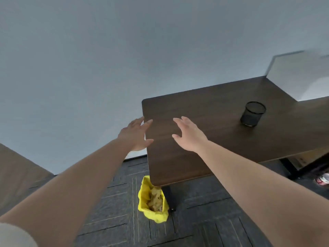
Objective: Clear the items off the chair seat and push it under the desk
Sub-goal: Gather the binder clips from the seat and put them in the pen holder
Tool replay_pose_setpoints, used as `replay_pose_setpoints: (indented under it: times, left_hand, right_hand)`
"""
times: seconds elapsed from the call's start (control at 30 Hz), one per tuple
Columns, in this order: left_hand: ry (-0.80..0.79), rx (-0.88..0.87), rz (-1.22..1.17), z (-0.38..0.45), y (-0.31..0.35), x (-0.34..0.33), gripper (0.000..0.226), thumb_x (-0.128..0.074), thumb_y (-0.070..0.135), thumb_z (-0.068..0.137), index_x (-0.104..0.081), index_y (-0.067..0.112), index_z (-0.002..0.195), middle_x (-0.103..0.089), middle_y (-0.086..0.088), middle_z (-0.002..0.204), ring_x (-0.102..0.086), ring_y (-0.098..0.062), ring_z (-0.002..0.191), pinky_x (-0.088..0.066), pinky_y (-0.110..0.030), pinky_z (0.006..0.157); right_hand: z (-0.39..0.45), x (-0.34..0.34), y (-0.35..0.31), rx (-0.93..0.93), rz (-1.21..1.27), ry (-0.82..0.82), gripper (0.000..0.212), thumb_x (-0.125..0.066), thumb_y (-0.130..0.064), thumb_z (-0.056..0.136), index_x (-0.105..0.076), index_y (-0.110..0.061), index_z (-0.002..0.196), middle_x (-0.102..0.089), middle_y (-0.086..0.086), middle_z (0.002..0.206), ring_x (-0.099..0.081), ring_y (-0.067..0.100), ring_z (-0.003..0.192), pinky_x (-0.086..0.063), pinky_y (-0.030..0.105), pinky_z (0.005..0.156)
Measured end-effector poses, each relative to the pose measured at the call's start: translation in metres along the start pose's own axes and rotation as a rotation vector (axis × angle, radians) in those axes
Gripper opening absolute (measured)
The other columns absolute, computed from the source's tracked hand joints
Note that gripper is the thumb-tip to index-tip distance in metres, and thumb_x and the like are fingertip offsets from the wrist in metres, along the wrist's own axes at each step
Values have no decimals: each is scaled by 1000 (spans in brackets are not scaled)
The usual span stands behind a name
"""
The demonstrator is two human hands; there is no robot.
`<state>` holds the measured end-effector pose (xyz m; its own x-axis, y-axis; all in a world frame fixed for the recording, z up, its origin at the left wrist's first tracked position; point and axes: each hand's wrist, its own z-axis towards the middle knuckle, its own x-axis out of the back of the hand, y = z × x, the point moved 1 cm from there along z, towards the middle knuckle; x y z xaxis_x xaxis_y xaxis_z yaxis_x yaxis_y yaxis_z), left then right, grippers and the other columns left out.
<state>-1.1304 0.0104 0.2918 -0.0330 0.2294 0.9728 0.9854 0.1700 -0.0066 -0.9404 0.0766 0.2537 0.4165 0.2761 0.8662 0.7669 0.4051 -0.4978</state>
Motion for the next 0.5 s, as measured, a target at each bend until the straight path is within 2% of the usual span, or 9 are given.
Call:
replay_pose_setpoints:
  times: [0.27,0.5]
  left_hand:
    - [-36,-302,114,-4,237,19,76,-48,51,90,-2,38,149,5,5,161,1,-21,149,-22,-47,116]
    - [-73,-609,203,-17,424,4,75,-48,51,91,-3,37,149,3,3,161,1,-22,149,-23,-49,116]
  right_hand:
    - [-133,111,189,-288,-97,46,66,-50,-42,94,-14,-32,149,-14,5,160,-20,28,145,-33,51,110]
    - [-256,169,329,-564,-81,110,68,-49,-44,94,-11,-33,149,-12,8,160,-18,31,146,-29,54,113]
